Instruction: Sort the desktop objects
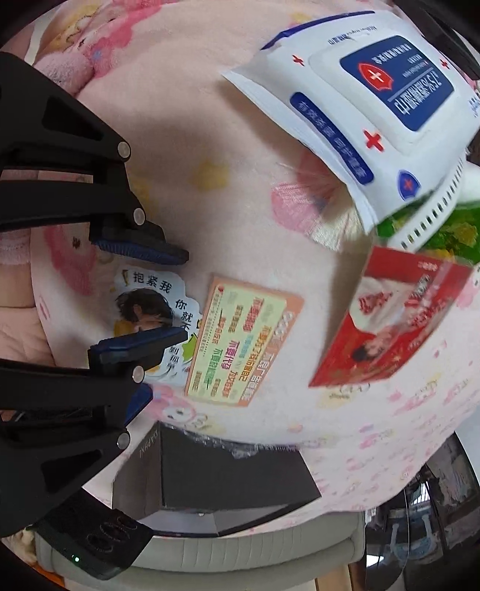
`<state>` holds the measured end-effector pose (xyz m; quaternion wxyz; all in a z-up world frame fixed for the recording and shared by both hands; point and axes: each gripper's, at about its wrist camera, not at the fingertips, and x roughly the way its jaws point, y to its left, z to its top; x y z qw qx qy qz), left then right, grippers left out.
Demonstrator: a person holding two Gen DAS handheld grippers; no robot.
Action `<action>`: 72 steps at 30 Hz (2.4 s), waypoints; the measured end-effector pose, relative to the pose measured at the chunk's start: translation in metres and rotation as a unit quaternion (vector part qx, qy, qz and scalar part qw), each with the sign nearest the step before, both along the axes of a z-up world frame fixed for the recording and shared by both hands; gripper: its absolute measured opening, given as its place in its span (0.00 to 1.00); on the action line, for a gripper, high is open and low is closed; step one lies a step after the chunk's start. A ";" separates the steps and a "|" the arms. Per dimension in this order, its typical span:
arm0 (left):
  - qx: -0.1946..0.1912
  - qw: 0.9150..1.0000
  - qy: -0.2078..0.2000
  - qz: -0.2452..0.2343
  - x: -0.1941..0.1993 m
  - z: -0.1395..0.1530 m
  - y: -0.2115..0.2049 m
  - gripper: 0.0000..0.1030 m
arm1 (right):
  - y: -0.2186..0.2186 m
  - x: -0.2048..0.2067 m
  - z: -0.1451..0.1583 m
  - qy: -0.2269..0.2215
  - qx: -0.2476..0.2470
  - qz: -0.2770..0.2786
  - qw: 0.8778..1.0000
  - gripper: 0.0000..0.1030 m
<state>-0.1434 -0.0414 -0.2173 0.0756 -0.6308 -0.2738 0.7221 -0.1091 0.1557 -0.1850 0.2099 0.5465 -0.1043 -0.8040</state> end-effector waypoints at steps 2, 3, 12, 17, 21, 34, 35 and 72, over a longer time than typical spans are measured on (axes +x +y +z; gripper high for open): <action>-0.004 1.000 0.001 -0.001 -0.001 0.000 0.000 0.29 | 0.003 -0.002 -0.009 -0.015 0.016 -0.010 1.000 0.41; -0.006 1.000 0.003 -0.004 -0.001 0.000 0.002 0.29 | 0.005 -0.003 -0.012 -0.020 0.022 -0.014 0.999 0.41; -0.016 0.998 0.054 -0.027 0.005 0.023 0.007 0.18 | 0.007 0.002 0.012 0.025 -0.035 -0.005 0.999 0.33; 0.007 0.992 0.120 -0.048 0.014 0.057 0.014 0.18 | 0.022 0.008 0.049 0.072 -0.062 -0.025 0.995 0.32; 0.031 0.984 0.165 -0.056 0.013 0.086 0.025 0.18 | 0.036 0.015 0.082 0.115 -0.074 -0.030 0.990 0.32; 0.048 0.965 0.199 -0.161 -0.052 0.132 0.177 0.18 | 0.142 0.013 0.143 0.204 -0.044 -0.105 0.972 0.34; 0.043 0.964 0.196 -0.172 -0.055 0.131 0.189 0.18 | 0.151 0.011 0.141 0.200 -0.043 -0.119 0.972 0.34; -0.043 0.953 0.095 -0.284 -0.068 0.079 0.301 0.27 | 0.237 -0.007 0.114 0.097 0.063 -0.299 0.947 0.44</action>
